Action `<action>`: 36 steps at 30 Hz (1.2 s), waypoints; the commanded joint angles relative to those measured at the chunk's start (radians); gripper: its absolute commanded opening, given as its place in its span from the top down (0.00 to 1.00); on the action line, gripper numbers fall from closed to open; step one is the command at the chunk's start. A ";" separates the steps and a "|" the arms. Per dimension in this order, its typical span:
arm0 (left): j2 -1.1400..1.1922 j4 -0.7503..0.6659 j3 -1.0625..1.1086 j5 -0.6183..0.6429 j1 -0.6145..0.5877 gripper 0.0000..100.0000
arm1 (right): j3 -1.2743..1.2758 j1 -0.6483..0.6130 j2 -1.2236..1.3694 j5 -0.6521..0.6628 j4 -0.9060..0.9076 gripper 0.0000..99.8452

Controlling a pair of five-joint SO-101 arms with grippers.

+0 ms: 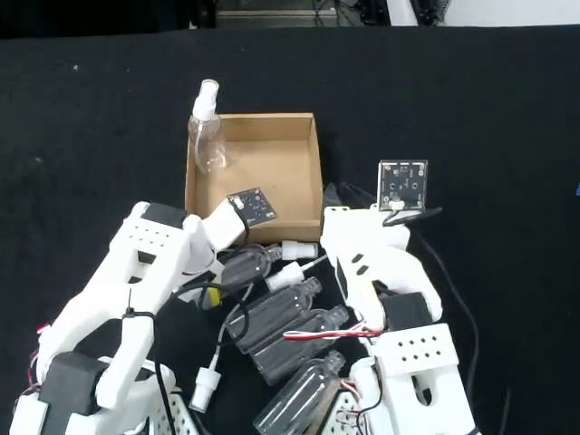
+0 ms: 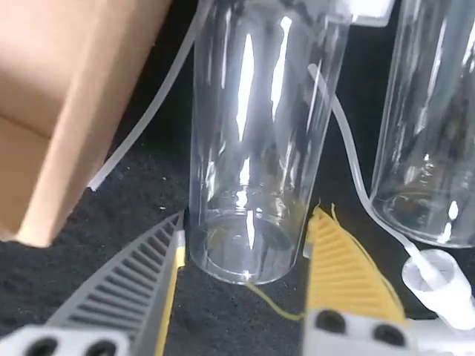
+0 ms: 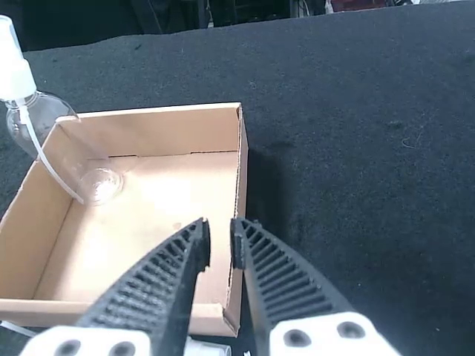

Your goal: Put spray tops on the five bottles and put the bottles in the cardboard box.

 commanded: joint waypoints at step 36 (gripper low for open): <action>0.002 0.279 -0.272 -0.717 -0.837 0.75 | -0.016 0.025 -0.035 0.008 -0.032 0.94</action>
